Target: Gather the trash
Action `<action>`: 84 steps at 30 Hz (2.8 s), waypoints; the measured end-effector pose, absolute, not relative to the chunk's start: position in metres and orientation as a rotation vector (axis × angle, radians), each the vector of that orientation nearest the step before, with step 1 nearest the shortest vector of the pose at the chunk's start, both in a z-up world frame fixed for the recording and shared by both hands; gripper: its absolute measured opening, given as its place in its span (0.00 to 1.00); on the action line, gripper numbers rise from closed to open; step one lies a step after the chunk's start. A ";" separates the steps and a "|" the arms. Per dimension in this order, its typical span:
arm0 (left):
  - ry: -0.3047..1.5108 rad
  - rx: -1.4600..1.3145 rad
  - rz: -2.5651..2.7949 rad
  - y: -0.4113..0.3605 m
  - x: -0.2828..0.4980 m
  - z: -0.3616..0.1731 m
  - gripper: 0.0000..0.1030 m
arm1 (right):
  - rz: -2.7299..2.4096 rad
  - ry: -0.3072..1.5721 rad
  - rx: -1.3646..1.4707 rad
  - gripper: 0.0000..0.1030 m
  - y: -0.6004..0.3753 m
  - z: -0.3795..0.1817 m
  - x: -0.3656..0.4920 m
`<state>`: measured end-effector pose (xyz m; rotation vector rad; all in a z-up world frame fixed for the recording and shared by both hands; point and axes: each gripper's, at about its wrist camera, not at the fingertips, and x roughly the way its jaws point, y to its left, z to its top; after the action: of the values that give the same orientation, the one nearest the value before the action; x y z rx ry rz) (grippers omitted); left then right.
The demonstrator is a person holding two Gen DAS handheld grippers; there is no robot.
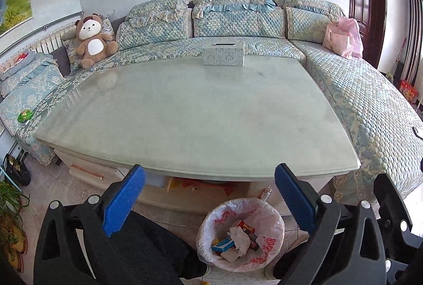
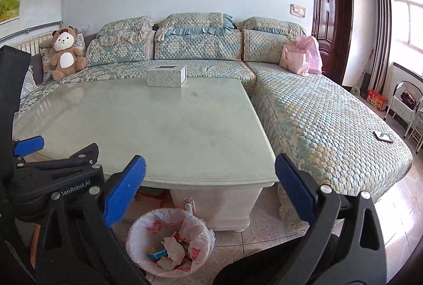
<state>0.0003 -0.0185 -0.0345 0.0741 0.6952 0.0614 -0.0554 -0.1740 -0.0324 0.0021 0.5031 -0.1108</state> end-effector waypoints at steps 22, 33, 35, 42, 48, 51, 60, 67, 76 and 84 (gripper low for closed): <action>0.633 0.057 0.052 -0.019 -0.028 -0.007 0.93 | -0.168 0.466 0.000 0.94 -0.172 -0.017 -0.083; 0.637 0.051 0.057 -0.015 -0.026 -0.007 0.93 | -0.165 0.467 -0.003 0.94 -0.168 -0.016 -0.083; 0.638 0.050 0.059 -0.014 -0.025 -0.008 0.93 | -0.166 0.466 -0.004 0.94 -0.168 -0.016 -0.083; 0.641 0.044 0.058 -0.013 -0.024 -0.007 0.93 | -0.167 0.465 -0.007 0.94 -0.167 -0.016 -0.082; 0.643 0.043 0.058 -0.011 -0.024 -0.008 0.93 | -0.167 0.466 -0.009 0.94 -0.167 -0.016 -0.082; 0.639 0.044 0.058 -0.011 -0.024 -0.008 0.93 | -0.166 0.466 -0.009 0.94 -0.168 -0.015 -0.082; 0.643 0.041 0.059 -0.009 -0.025 -0.009 0.93 | -0.166 0.467 -0.011 0.94 -0.167 -0.016 -0.081; 0.644 0.041 0.061 -0.009 -0.025 -0.009 0.93 | -0.163 0.469 -0.010 0.94 -0.168 -0.016 -0.081; 0.649 0.038 0.057 -0.008 -0.024 -0.011 0.93 | -0.160 0.470 -0.011 0.94 -0.169 -0.017 -0.080; 0.661 0.036 0.062 -0.009 -0.023 -0.014 0.93 | -0.154 0.476 -0.008 0.94 -0.173 -0.018 -0.077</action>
<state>-0.0229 -0.0090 -0.0139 0.0363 0.6611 0.0623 -0.0770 -0.1726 -0.0180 -0.0081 0.4757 -0.1541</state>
